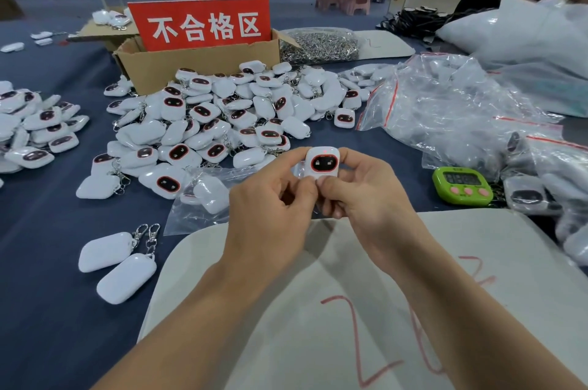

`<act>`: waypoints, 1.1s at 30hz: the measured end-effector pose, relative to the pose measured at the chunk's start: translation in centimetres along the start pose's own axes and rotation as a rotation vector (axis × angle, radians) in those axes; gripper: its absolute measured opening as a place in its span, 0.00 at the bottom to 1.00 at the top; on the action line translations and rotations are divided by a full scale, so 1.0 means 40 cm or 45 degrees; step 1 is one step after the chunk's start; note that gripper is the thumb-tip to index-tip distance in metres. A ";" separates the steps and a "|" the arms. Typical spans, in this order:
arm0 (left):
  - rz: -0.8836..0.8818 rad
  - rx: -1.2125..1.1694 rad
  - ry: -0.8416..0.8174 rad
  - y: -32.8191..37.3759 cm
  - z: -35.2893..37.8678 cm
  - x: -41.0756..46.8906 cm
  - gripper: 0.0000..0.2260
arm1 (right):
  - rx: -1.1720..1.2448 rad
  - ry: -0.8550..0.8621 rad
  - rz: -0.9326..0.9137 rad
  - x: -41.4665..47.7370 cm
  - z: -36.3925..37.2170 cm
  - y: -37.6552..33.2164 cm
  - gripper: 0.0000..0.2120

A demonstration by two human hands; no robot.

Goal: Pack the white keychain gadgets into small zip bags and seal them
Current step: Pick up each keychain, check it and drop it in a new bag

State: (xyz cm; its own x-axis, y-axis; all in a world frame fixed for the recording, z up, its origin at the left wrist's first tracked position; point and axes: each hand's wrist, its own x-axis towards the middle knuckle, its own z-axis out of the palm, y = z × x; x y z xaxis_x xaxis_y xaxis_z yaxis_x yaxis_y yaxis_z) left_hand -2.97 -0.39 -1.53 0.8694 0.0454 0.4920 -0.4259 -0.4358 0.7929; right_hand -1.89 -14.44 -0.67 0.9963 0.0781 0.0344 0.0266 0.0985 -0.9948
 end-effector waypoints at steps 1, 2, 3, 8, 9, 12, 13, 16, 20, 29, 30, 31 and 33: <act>0.000 -0.015 0.003 0.002 0.000 -0.002 0.14 | -0.015 0.006 -0.006 0.000 0.003 -0.001 0.08; 0.001 -0.034 0.005 0.004 0.000 -0.004 0.13 | -0.042 0.027 -0.022 0.000 0.005 0.000 0.09; 0.006 -0.053 0.010 0.005 -0.002 -0.006 0.12 | -0.101 0.066 -0.060 0.001 0.006 0.002 0.07; 0.066 -0.064 0.082 0.010 -0.015 -0.007 0.04 | -0.412 0.221 -0.303 -0.004 -0.003 0.001 0.10; 0.065 -0.061 0.086 0.012 -0.015 -0.007 0.06 | -0.403 0.231 -0.318 -0.006 -0.007 -0.001 0.12; 0.079 -0.052 0.097 0.010 -0.014 -0.009 0.08 | -0.378 0.252 -0.369 -0.006 -0.017 -0.004 0.17; 0.087 -0.049 0.102 0.006 -0.015 -0.010 0.08 | -0.378 0.255 -0.384 -0.005 -0.019 -0.004 0.16; 0.175 0.054 0.132 0.001 -0.023 -0.009 0.09 | -0.391 0.280 -0.417 -0.003 -0.019 -0.001 0.14; 0.486 0.336 0.240 0.004 -0.026 -0.003 0.11 | -0.496 0.397 -0.554 -0.008 -0.028 -0.009 0.13; 0.440 0.218 -0.134 0.007 -0.027 0.000 0.30 | -0.114 -0.283 0.197 -0.001 -0.076 -0.033 0.09; 0.436 0.197 -0.151 0.004 -0.030 0.003 0.25 | -0.121 -0.317 0.250 0.001 -0.084 -0.035 0.11; 0.410 0.167 -0.155 0.000 -0.033 0.008 0.21 | -0.113 -0.339 0.289 0.003 -0.092 -0.035 0.13; 0.332 0.099 -0.164 -0.005 -0.042 0.017 0.20 | -0.035 -0.368 0.345 0.005 -0.098 -0.037 0.16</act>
State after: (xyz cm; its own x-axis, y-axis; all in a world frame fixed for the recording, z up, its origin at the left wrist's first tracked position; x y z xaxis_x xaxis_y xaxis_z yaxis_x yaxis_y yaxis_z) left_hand -2.71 1.23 -0.75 0.7598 -0.1892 0.6220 -0.6230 -0.4854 0.6134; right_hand -1.41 -18.44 0.43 0.9036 0.3744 -0.2080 -0.2281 0.0099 -0.9736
